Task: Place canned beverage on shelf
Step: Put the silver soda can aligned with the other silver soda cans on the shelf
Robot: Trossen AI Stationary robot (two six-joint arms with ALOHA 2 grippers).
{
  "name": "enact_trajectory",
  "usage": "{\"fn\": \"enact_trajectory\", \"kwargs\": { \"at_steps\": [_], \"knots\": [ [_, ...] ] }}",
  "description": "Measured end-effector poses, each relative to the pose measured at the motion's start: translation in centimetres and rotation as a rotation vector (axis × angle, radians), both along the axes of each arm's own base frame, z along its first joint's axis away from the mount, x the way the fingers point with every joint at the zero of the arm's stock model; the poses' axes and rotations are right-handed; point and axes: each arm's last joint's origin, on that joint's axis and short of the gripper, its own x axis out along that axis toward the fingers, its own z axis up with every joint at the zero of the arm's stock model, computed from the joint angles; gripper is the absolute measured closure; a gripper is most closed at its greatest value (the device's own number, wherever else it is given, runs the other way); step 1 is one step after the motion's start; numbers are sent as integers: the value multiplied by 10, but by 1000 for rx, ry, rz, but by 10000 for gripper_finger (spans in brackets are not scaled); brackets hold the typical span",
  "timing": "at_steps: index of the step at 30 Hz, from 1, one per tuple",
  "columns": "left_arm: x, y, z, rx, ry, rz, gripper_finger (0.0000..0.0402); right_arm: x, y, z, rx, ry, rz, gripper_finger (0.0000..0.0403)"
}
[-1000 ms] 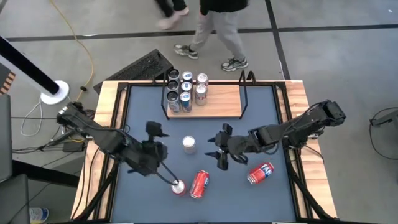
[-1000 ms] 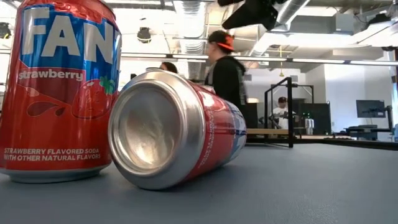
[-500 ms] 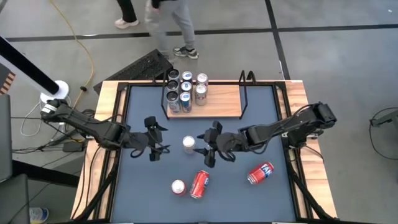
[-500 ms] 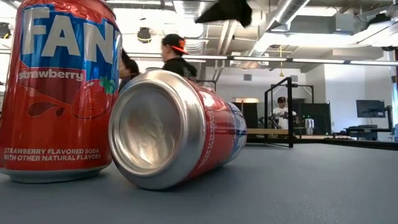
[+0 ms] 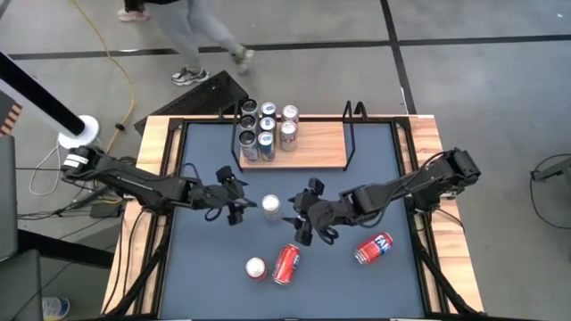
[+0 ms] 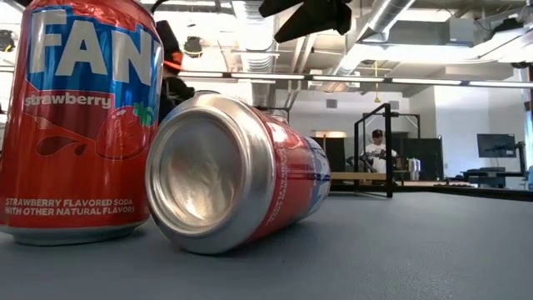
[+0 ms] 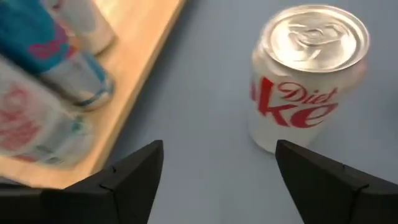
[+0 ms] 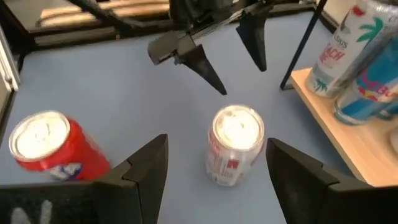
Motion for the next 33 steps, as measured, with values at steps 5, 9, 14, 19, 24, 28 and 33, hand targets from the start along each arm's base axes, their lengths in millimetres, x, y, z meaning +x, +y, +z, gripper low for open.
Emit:
{"fn": "enact_trajectory", "kwargs": {
  "at_steps": [5, 9, 14, 19, 24, 28, 33],
  "knots": [
    [10, -2, -15, -11, 39, 14, 138, -3, 6, -1, -2, 13, 15, 150],
    [21, -4, -23, -15, 11, 7, 156, -4, 9, -1, 0, 15, 24, 150],
    [37, -9, -30, -62, -35, -72, 166, -5, 11, -2, 8, 22, 23, 150],
    [48, -15, -32, -173, -20, -158, 172, -8, 8, -6, 39, 58, -36, 150],
    [56, -23, -25, -228, -31, -274, 172, -11, 1, -11, 88, 98, -133, 150],
    [61, -24, -18, -211, -71, -292, 172, -9, -4, -11, 120, 94, -129, 150],
    [65, -27, -10, -238, -155, -373, 172, -10, -12, -4, 98, 157, -130, 150]
  ]
}}
